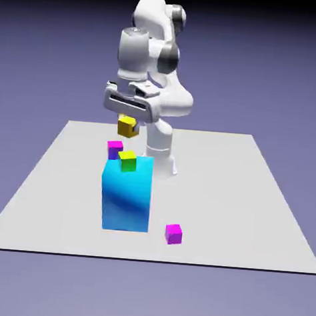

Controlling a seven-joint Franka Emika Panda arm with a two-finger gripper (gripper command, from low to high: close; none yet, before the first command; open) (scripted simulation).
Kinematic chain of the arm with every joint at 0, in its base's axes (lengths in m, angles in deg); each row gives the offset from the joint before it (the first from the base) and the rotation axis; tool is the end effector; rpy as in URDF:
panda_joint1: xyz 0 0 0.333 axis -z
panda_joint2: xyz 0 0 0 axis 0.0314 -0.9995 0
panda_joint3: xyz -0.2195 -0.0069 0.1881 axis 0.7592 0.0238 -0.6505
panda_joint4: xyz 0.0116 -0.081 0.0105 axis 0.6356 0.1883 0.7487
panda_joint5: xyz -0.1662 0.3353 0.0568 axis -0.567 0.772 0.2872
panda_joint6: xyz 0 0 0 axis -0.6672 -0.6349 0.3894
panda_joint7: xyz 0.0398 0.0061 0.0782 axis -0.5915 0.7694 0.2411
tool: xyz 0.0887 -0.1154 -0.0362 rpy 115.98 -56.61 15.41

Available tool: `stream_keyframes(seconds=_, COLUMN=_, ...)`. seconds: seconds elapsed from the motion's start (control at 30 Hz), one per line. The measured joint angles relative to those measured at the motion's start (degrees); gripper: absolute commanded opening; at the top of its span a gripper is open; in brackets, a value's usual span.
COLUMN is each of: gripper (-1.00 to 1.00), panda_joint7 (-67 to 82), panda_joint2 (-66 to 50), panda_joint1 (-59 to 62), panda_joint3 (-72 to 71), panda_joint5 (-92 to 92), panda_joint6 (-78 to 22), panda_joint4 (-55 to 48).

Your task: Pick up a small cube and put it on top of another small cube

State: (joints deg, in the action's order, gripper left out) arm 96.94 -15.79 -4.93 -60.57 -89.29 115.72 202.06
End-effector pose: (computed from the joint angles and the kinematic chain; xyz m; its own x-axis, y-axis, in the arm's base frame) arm 0.3667 -0.0952 0.3794 -0.1776 0.9834 -0.0382 0.9833 0.1789 0.0340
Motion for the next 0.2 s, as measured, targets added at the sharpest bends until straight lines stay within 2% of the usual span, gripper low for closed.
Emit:
stream_keyframes(seconds=0.07, gripper=-1.0, panda_joint7=-0.05, panda_joint2=-1.96, panda_joint1=0.13, panda_joint3=0.93, panda_joint5=-0.56, panda_joint6=4.98, panda_joint4=3.03)
stream_keyframes(seconds=0.1, gripper=1.0, panda_joint7=-0.07, panda_joint2=-2.68, panda_joint1=0.18, panda_joint3=1.28, panda_joint5=-0.77, panda_joint6=6.82, panda_joint4=4.15)
stream_keyframes(seconds=0.2, gripper=1.0, panda_joint7=0.05, panda_joint2=-1.71, panda_joint1=0.12, panda_joint3=0.81, panda_joint5=-0.31, panda_joint6=4.37, panda_joint4=2.64)
